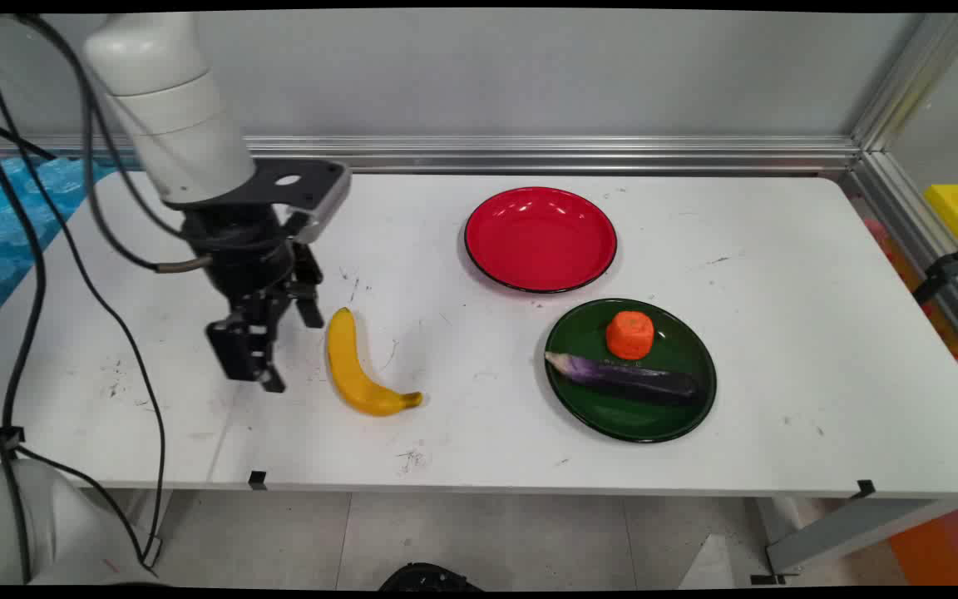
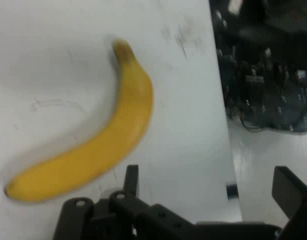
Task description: Pick up the eggplant from the green plate
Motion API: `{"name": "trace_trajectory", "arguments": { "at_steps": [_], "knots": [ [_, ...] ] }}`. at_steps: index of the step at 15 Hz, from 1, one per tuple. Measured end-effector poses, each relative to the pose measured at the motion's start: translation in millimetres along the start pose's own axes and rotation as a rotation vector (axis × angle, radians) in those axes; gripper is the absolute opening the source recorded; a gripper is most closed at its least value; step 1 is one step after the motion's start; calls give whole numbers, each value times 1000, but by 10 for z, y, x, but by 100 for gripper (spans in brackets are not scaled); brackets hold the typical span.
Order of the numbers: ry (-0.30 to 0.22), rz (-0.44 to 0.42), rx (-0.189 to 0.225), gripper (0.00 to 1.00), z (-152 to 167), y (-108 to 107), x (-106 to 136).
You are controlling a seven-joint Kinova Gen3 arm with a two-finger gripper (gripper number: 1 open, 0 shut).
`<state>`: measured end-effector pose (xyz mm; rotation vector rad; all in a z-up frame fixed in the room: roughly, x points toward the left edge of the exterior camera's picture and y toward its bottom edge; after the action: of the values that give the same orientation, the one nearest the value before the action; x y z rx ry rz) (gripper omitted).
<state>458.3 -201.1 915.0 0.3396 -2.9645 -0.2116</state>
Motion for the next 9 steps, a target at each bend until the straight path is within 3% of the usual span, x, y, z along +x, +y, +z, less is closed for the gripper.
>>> {"name": "trace_trajectory", "arguments": {
  "at_steps": [9],
  "knots": [
    [160,-11,73,100,48,-322,962]
  ]
}}
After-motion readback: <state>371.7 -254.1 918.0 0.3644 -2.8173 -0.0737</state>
